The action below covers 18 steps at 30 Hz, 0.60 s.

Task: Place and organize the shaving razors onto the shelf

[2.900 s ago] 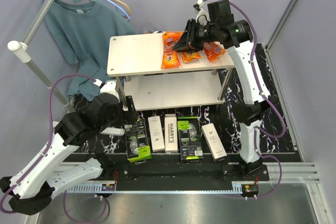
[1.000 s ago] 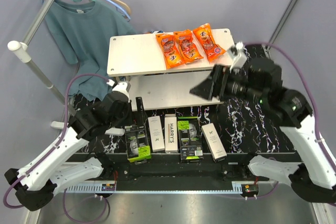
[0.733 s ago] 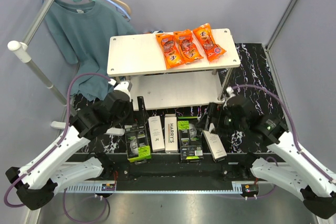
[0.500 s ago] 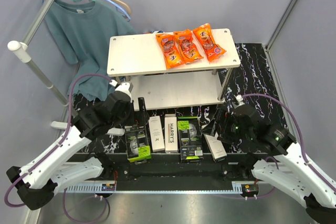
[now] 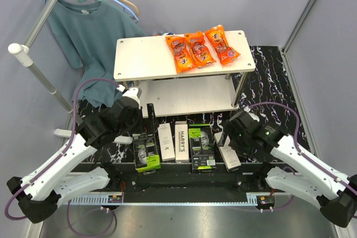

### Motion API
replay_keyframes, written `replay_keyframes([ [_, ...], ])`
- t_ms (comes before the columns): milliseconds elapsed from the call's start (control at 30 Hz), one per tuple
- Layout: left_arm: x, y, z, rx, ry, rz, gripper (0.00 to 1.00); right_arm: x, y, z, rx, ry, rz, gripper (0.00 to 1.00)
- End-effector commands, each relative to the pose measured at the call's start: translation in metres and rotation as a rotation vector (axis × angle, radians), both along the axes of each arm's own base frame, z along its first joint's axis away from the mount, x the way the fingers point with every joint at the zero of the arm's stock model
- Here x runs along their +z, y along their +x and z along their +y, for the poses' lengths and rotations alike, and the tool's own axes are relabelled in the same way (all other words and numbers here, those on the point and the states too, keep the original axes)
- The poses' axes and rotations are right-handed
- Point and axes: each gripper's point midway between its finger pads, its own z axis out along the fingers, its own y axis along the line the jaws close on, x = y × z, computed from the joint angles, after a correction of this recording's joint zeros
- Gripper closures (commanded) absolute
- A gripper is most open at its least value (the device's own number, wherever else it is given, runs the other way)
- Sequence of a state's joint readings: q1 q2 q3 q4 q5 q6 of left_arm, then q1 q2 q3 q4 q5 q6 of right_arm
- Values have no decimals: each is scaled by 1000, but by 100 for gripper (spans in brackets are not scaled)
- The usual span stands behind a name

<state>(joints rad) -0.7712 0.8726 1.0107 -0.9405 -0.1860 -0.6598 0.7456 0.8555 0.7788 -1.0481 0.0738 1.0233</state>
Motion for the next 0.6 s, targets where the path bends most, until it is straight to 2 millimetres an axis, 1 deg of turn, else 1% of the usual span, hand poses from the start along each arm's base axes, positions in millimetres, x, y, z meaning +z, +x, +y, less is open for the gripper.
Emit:
replay_keyframes([
  [0,7,3,-8,-28,-35,-29,1,-15,9,-17,-77,-107,-18,0],
  [33,6,3,-8,-28,-34,-28,1,-19,13,-23,-92,-137,-31,0],
  [67,5,3,-9,-29,-31,-26,1,-26,15,-23,-94,-140,-39,0],
  [100,5,3,-9,-29,-31,-24,1,-28,16,-22,-96,-139,-45,0],
  [167,4,3,-10,-33,-30,-21,1,-37,19,-16,-88,-107,-59,0],
  [367,5,3,-10,-41,-29,-24,1,-60,17,-6,-56,-76,-35,0],
  [433,5,3,-10,-41,-29,-24,1,-62,18,-5,-51,-68,-43,0],
  [567,4,3,-11,-43,-29,-20,1,-69,19,-8,-53,-77,-60,0],
])
